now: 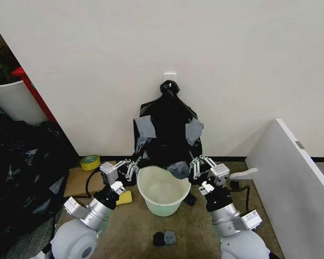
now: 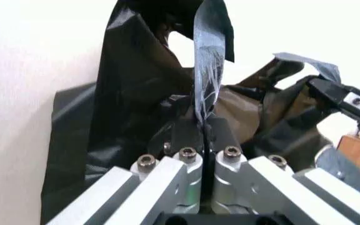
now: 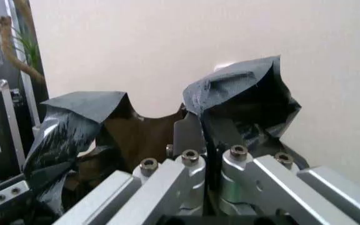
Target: Place the garbage bag over the trash bin.
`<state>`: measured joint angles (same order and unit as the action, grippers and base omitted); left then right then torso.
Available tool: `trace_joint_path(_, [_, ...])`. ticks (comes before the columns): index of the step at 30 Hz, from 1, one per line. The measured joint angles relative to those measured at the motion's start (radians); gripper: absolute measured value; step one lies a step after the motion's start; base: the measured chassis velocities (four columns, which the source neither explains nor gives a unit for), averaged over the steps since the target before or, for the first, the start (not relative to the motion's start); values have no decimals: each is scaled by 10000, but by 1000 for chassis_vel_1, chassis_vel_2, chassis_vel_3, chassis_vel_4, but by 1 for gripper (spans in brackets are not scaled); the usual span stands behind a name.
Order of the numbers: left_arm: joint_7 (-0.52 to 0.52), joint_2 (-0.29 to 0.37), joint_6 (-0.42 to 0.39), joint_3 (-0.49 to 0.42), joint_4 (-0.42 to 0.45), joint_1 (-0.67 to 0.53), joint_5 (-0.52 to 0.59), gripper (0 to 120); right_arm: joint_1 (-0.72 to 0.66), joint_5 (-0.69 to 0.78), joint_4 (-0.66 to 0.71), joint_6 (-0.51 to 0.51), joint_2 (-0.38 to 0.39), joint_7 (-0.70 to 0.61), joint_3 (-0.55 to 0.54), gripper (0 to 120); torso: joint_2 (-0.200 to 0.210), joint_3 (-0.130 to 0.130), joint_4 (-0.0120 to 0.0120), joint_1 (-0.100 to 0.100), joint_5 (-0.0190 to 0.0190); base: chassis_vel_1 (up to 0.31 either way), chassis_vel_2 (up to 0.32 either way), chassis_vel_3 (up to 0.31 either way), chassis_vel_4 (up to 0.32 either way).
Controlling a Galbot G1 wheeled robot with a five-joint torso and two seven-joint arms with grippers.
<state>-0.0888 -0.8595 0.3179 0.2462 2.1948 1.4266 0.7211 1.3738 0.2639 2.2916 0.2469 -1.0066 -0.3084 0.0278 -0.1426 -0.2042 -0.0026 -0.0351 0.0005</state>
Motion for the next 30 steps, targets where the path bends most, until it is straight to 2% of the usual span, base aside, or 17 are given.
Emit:
trace_joint_path(17, [-78, -697, 0, -694, -1284, -213, -127, 0, -561, -46, -1837, 301, -403, 353, -34, 0, 0, 0, 0, 0, -1, 0, 0, 0, 0])
trace_joint_path(30, [342, -954, -466, -986, -544, 137, 656, 0, -632, -319, -2337, 74, -430, 242, 29, 0, 0, 0, 0, 0, 1, 0, 0, 0, 0])
